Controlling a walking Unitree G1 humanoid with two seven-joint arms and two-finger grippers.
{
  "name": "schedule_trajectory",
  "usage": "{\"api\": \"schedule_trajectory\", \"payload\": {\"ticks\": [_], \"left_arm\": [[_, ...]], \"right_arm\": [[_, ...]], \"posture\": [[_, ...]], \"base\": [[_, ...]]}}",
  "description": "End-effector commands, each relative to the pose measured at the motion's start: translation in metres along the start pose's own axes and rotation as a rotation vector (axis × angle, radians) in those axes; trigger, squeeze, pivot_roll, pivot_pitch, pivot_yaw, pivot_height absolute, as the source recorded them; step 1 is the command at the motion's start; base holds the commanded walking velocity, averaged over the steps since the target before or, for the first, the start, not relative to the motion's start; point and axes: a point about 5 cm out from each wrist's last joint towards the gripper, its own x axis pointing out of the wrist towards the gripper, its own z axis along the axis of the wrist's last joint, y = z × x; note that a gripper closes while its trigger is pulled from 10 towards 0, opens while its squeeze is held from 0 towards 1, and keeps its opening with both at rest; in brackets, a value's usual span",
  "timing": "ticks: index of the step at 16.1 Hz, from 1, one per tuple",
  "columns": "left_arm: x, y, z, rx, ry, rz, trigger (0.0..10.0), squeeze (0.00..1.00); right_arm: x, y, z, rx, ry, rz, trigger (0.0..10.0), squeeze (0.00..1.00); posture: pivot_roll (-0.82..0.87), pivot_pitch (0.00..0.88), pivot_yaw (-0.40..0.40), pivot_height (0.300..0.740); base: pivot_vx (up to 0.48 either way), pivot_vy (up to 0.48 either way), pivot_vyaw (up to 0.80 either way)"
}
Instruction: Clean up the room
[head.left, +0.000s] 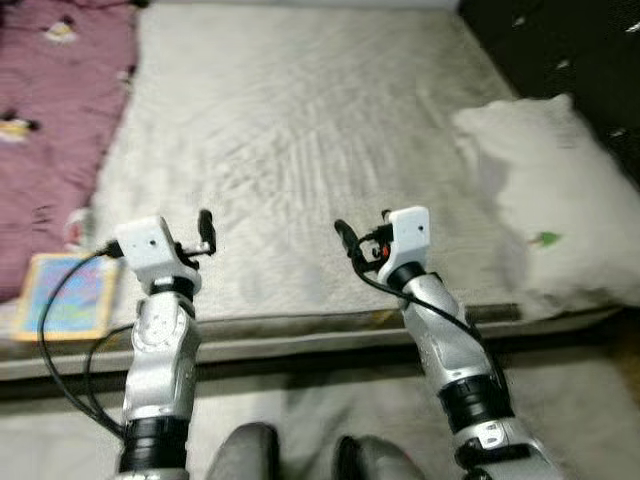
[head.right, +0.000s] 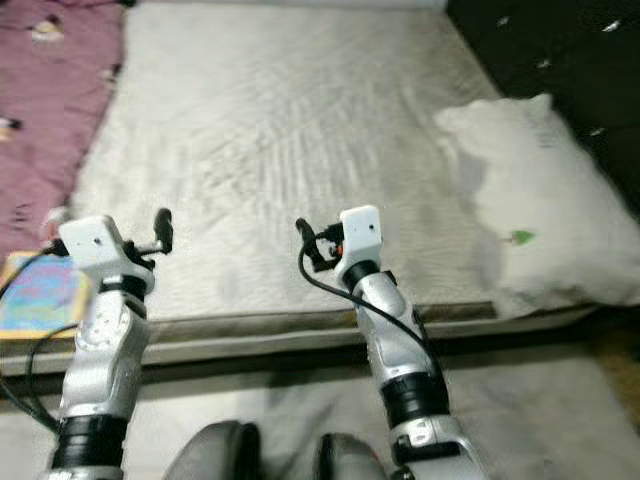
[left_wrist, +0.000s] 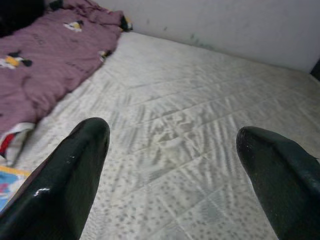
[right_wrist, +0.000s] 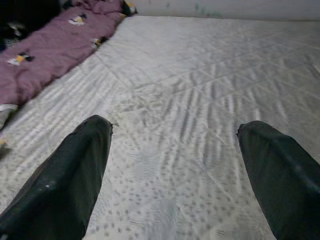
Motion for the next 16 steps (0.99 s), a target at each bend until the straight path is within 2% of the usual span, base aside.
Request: {"api": "schedule_trajectory", "payload": {"ticks": [1,11,16], "left_arm": [[-0.0013,-0.0062,-0.0006,-0.008,-0.001,-0.03,10.0,0.0],[-0.0006,-0.0086,-0.0007,-0.014,0.001,-0.046,10.0,0.0],[-0.0006,-0.0077,-0.0058,-0.026,0.04,0.0,10.0,0.0]], "right_arm": [[-0.003,-0.0067,-0.0007,-0.013,0.001,-0.015,10.0,0.0],[-0.0011,-0.0071,0.0008,-0.019,-0.005,-0.017,10.0,0.0],[-0.0016,-0.013,0.0003,-0.023,-0.002,-0.036,10.0,0.0]], "posture": [[0.05,0.15,-0.045,0.74],[0.06,0.14,-0.045,0.74],[0.06,0.151,-0.041,0.74]], "base": [[0.0,0.0,0.0],[0.288,0.0,0.0],[0.0,0.0,0.0]]}}
